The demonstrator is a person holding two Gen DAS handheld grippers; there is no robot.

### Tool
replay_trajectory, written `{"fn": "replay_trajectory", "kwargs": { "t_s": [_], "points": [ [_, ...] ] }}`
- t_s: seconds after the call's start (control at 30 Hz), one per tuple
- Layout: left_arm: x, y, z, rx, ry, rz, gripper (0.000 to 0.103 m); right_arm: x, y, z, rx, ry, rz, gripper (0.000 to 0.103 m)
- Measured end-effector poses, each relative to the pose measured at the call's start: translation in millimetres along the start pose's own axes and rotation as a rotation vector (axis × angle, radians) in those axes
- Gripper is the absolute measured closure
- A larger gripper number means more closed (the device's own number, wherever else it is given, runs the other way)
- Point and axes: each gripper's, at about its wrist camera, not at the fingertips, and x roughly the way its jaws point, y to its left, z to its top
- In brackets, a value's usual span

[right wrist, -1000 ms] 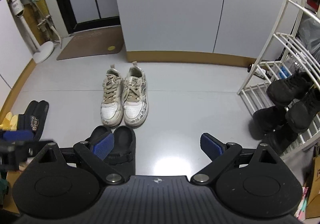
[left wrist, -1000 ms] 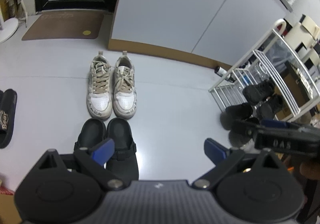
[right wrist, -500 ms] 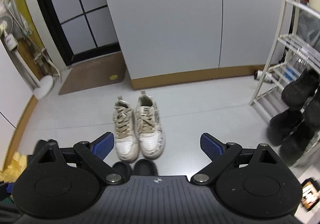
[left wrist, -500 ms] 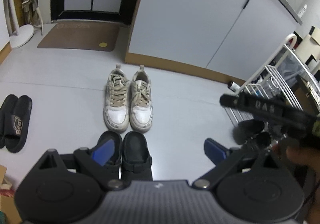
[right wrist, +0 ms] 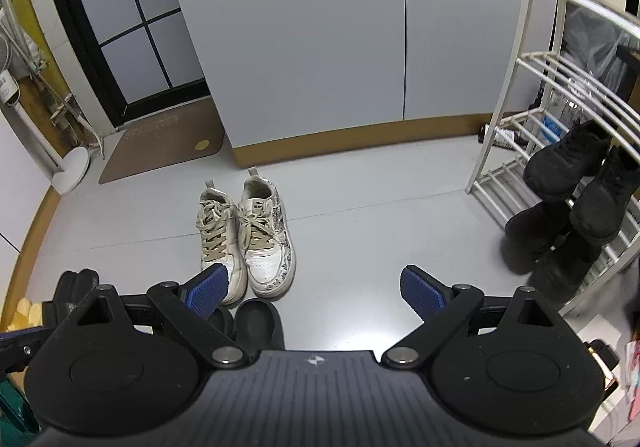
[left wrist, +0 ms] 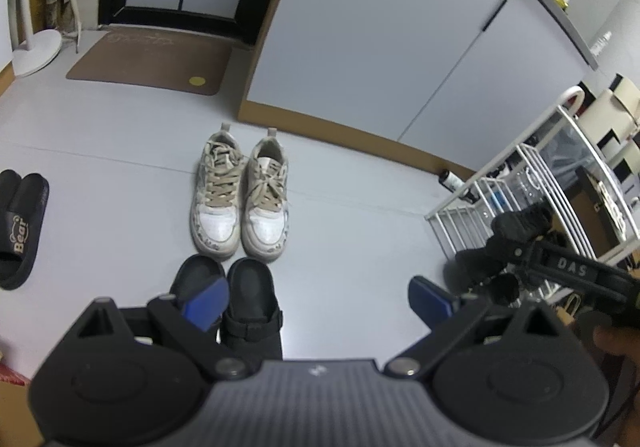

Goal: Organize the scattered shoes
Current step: 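Withdraw the right tool from the rack back toward the white sneakers, then move the right tool down over the white sneakers' heels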

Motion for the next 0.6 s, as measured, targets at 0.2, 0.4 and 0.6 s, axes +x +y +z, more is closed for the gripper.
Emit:
{"fn": "replay_trajectory", "kwargs": {
  "t_s": [0.2,0.4,0.6],
  "points": [
    [-1,11,1,-0.058,0.007,-0.016,0.005,-10,11,7,-0.038,0.004,-0.014,0.007],
    [-3,8,-1,-0.03,-0.001,-0.005,0.005,-7,27,18,-0.081,0.005,-0.008,0.007],
    [-2,12,-1,-0.046,-0.007,0.024,0.005,12,41,18,-0.085,0.026,0.041,0.007]
  ]
}}
